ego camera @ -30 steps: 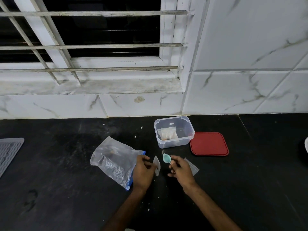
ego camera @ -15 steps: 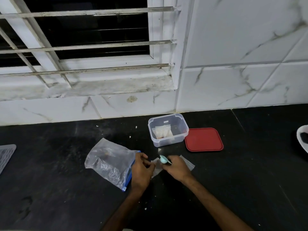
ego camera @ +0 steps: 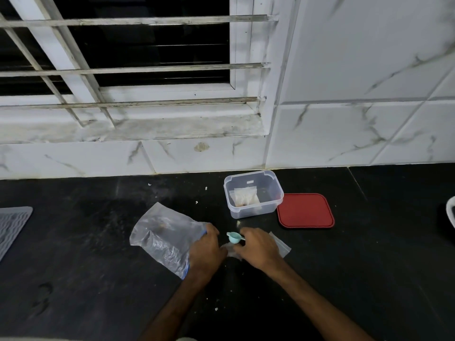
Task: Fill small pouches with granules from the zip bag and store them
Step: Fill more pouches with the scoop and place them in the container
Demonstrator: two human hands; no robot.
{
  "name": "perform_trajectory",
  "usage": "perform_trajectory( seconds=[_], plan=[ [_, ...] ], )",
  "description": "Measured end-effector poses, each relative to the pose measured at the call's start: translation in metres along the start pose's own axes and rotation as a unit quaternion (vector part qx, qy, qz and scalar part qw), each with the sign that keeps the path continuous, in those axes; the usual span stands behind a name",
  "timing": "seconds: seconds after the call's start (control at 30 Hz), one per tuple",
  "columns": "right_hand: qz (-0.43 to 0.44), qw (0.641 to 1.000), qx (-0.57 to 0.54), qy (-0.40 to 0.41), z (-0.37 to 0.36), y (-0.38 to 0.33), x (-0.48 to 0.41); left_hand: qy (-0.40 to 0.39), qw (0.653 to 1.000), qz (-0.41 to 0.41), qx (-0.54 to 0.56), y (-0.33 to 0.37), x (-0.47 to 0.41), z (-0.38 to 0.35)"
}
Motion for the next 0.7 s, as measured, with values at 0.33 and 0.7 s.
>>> perform_trajectory(
  seconds=[0.33, 0.7],
  plan=[
    [-0.029, 0.997, -0.067, -0.035, -0.014, 0.023, -0.010, -0.004, 1.000, -0.021, 0.011, -0.001, 0.000, -0.001],
    [-0.043, 0.986, -0.162, -0.022, -0.027, 0.033, -0.021, -0.014, 0.997, -0.051, 0.060, 0.000, -0.003, 0.002]
  ],
)
Point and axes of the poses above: each hand's wrist, its own x-axis away from the middle knuckle, its own z-axis out of the back of the hand, y = z × x, the point moved 5 cm from there along -x, towards the middle knuckle, and after that the axes turned 7 degrees about -y, right-handed, at the moved point
